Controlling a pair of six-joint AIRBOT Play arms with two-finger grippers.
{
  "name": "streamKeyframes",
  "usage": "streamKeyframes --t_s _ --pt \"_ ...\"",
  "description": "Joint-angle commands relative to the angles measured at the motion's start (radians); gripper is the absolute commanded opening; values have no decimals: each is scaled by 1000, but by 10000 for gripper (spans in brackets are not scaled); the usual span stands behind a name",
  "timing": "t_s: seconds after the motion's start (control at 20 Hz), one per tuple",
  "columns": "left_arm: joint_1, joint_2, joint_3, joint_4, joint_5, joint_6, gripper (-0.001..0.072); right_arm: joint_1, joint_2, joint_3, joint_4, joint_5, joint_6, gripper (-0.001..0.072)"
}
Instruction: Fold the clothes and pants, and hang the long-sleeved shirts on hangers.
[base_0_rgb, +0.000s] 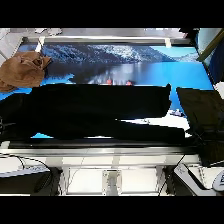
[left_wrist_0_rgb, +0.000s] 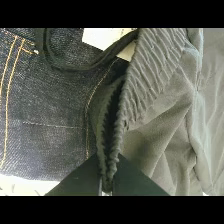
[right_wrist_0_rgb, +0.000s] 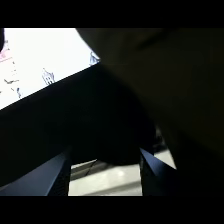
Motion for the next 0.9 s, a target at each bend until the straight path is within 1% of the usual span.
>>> streamKeyframes --t_s 0.0,0.05,0.1,0.15,0.3,0.4,0.45,0.5,0.55,0.6,0.75,0.85 --pt "1 2 1 0 -3 -10 20 3 -107 -7 67 -62 -68 455" --pt "1 2 1 0 -4 -13 20 25 -127 -7 61 -87 -68 452" --pt "1 2 1 0 -3 -22 19 50 -140 -7 59 -117 -68 424" --pt "1 2 1 0 -3 -23 20 77 -150 -7 53 -148 -70 375" --pt "1 2 1 1 -4 -23 20 136 -150 -7 29 -238 -70 372" --pt "1 1 1 1 -3 -23 20 140 -150 -7 34 -256 -66 372" --pt "1 1 1 1 -3 -23 20 140 -150 -7 36 -243 -67 368" --pt "1 1 1 0 -3 -23 20 140 -150 -7 38 -220 -68 225" --pt "1 2 1 1 -3 -23 20 140 -150 -7 39 -196 -72 49" --pt "1 2 1 0 -5 -23 20 140 -150 -6 43 -166 -85 10" --pt "1 2 2 1 -24 -23 20 140 -148 11 78 -75 -119 10" --pt "1 2 4 0 -29 -23 20 140 -134 53 113 -45 -118 9"
